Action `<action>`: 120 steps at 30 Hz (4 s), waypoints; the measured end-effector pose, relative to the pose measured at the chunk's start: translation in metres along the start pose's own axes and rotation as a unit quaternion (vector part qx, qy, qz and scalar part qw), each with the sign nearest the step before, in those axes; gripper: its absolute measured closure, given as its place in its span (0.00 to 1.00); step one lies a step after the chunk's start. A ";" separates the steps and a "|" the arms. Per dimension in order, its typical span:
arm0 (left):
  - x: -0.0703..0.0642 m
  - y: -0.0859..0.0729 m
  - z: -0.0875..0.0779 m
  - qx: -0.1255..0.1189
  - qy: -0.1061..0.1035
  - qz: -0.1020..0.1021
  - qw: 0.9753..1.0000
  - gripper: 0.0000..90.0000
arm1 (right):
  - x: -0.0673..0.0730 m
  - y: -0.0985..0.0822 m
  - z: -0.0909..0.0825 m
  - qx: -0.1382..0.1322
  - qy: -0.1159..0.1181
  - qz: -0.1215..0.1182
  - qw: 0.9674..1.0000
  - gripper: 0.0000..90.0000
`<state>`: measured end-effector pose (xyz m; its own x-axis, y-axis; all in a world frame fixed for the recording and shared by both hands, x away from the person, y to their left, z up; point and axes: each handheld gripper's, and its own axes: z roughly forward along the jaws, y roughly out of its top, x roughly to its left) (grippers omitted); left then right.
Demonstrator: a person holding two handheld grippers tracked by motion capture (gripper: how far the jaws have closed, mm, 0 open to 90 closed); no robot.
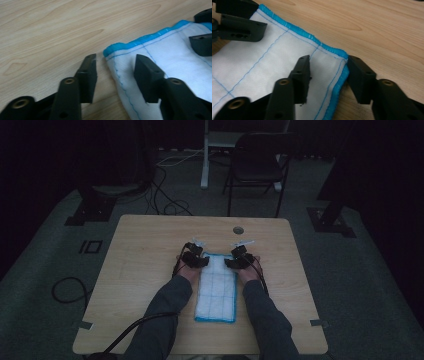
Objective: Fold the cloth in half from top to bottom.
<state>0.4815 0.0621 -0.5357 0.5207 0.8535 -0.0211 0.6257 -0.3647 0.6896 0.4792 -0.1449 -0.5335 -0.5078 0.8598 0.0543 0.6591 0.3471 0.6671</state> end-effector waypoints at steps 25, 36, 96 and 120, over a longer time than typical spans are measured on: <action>0.001 0.002 -0.009 -0.009 -0.046 -0.025 0.999 0.96 | 0.006 0.001 -0.003 -0.003 0.014 -0.007 1.000 0.95; 0.003 0.016 -0.024 -0.037 -0.041 -0.020 0.998 0.96 | 0.006 0.013 -0.018 -0.040 0.009 -0.011 0.999 0.95; -0.011 -0.010 -0.105 -0.130 -0.100 -0.011 0.986 0.96 | 0.036 -0.009 -0.093 -0.143 0.044 -0.056 0.987 0.94; -0.018 -0.026 -0.115 -0.137 -0.114 -0.017 0.984 0.96 | 0.043 -0.026 -0.102 -0.149 0.052 -0.055 0.986 0.94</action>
<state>0.3894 0.0986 -0.4699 0.6386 0.7460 -0.1888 0.4812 -0.1956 0.8545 0.3839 -0.1555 -0.4728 -0.6321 0.7741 0.0352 0.4118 0.2971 0.8615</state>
